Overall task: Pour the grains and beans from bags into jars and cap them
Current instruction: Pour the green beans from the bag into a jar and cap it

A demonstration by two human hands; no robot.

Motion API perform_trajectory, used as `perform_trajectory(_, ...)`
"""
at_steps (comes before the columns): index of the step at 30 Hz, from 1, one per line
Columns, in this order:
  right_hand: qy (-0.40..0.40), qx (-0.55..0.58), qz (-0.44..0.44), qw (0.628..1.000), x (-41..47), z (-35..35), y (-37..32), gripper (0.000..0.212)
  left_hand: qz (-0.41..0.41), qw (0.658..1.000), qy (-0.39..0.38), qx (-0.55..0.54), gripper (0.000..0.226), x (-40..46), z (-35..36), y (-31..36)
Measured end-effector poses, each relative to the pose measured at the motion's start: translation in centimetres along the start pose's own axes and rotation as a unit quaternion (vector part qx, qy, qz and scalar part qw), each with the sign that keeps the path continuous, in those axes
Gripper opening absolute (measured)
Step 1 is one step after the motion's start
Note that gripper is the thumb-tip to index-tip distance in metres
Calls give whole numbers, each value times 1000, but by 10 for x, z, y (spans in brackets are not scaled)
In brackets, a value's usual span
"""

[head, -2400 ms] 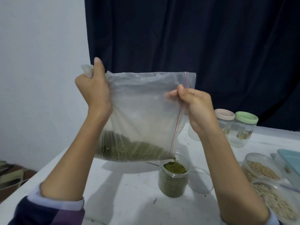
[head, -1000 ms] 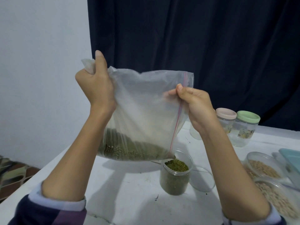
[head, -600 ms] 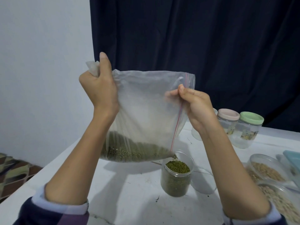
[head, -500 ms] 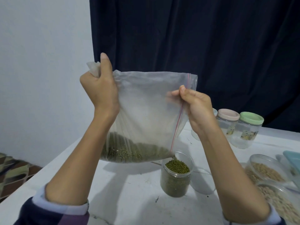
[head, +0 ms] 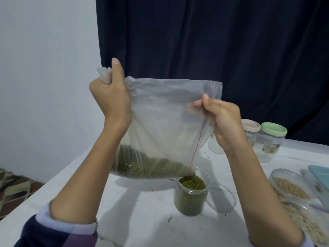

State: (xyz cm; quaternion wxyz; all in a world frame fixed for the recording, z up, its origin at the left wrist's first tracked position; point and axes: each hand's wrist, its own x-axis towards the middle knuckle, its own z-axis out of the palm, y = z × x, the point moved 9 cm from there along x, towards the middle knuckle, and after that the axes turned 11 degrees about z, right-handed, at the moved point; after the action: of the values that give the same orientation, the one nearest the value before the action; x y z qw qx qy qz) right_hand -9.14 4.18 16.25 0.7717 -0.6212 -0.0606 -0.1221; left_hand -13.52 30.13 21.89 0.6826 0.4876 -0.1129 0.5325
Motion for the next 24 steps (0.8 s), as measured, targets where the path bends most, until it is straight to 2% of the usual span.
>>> perform_trajectory(13,-11,23,0,1000,-5,1,7,25,19,1000,-10,4,54,3,3,7)
perform_trajectory(24,-27,18,26,999,9,21,11,26,43,999,-24,-6,62,5,-3,17)
